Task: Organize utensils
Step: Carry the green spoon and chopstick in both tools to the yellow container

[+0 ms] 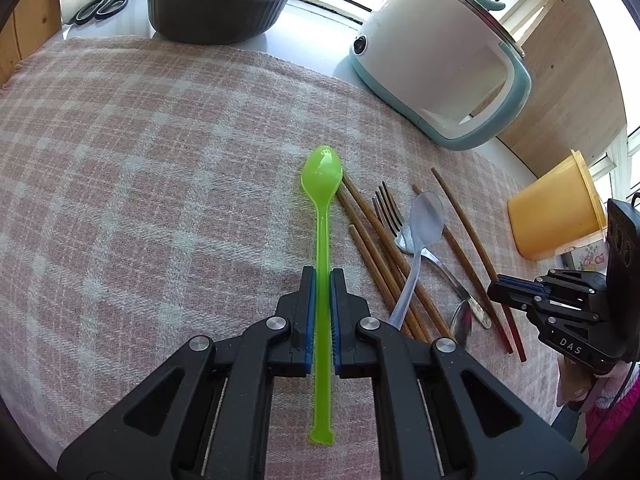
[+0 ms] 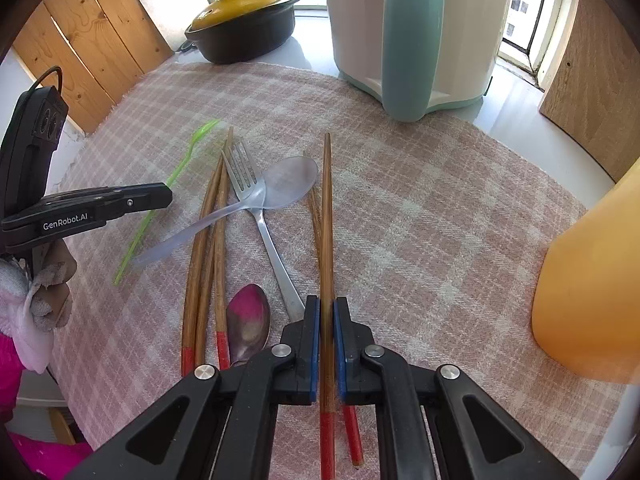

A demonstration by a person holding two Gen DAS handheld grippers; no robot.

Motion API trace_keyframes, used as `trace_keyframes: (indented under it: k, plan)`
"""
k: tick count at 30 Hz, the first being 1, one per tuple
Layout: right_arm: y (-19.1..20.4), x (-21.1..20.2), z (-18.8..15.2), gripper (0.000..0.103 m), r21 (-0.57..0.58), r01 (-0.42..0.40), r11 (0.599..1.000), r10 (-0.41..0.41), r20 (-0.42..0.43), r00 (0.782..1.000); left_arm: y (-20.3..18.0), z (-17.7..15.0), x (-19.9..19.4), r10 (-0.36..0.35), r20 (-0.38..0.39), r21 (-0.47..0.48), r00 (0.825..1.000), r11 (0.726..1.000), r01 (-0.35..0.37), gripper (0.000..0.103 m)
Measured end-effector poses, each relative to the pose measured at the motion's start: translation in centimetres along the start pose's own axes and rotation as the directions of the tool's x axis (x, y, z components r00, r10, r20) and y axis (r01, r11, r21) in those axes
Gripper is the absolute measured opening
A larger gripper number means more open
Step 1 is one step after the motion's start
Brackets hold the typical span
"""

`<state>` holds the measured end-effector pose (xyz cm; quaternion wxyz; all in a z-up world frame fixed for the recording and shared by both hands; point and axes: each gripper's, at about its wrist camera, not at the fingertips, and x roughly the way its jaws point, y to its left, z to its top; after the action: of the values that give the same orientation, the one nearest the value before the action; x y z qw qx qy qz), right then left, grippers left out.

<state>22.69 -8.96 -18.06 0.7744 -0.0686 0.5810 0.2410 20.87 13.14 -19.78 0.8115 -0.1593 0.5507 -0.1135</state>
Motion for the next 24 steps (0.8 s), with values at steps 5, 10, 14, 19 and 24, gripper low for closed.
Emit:
trace_keyframes:
  k: [5, 10, 14, 19, 24]
  plan:
    - [0.2, -2.0, -0.7, 0.004, 0.019, -0.012, 1.0, 0.011, 0.044, 0.999, -0.2, -0.9, -2.2, -0.03, 0.032, -0.017, 0.999, 0.999, 0.03, 0.004]
    - [-0.2, -4.2, -1.3, 0.004, 0.019, -0.027, 0.999, 0.025, 0.08, 0.996, -2.3, -1.1, -4.2, -0.052, 0.075, -0.017, 0.996, 0.998, 0.054, 0.004]
    - [-1.0, -6.6, -1.4, 0.004, -0.012, -0.043, 0.999, 0.044, 0.116, 0.992, -4.9, -1.5, -5.9, -0.061, 0.126, -0.018, 0.99, 0.998, 0.064, 0.004]
    - [-2.6, -10.2, -1.5, 0.004, -0.06, -0.067, 0.996, 0.076, 0.161, 0.984, -9.2, -1.6, -7.1, -0.069, 0.183, -0.033, 0.981, 0.997, 0.077, 0.004]
    - [-4.6, -13.6, -1.5, 0.004, -0.098, -0.089, 0.991, 0.106, 0.187, 0.977, -14.1, -1.4, -7.5, -0.087, 0.224, -0.021, 0.971, 0.995, 0.094, 0.004]
